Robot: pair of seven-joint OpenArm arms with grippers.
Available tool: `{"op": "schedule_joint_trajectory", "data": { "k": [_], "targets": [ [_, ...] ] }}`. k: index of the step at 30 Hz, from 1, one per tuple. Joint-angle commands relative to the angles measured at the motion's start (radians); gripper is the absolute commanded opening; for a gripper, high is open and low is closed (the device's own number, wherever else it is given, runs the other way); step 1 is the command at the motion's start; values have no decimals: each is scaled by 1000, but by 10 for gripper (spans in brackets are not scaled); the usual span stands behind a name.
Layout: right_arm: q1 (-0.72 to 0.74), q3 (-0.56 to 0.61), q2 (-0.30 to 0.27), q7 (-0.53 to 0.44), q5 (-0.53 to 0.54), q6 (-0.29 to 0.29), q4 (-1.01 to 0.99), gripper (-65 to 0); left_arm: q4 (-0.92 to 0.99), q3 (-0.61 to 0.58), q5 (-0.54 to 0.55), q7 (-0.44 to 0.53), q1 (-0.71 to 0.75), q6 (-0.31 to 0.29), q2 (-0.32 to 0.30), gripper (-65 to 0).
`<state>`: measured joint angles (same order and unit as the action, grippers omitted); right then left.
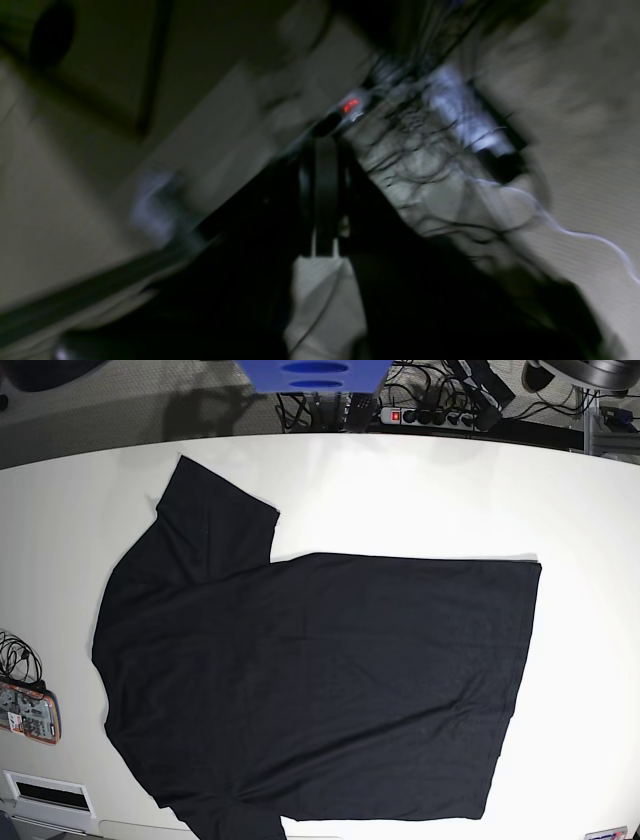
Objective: Fold the T-shirt properly
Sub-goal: 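Move both grippers down toward the shirt's shoulder edge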
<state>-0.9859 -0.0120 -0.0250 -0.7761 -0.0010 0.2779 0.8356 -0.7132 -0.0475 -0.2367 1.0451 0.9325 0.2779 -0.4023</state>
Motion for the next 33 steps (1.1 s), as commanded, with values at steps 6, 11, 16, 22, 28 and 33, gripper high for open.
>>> {"op": "schedule_joint_trajectory", "data": {
  "k": [6, 11, 16, 22, 28, 33],
  "targets": [
    [-86, -105, -2, -21, -4, 2, 210, -650, -352, 157, 10, 27, 178, 7, -11, -650],
    [-117, -207, -2, -26, -6, 2, 377, -650, -498, 237, 3, 27, 196, 7, 49, -650],
    [-124, -309, 0, -26, -6, 2, 529, -650, -616, 301, 6, 25, 194, 7, 142, -650],
    [-123, -369, 0, -19, -6, 1, 683, -650, -711, 374, 0, 24, 175, 7, 193, -650],
    [-124, -443, 0, 103, -7, -29, 904, -639, -756, 358, 1, 24, 155, 7, 213, -650],
    [-121, -523, 0, 238, -7, -141, 1045, -526, -771, 354, 0, 24, 104, 4, 276, -650]
  ]
}}
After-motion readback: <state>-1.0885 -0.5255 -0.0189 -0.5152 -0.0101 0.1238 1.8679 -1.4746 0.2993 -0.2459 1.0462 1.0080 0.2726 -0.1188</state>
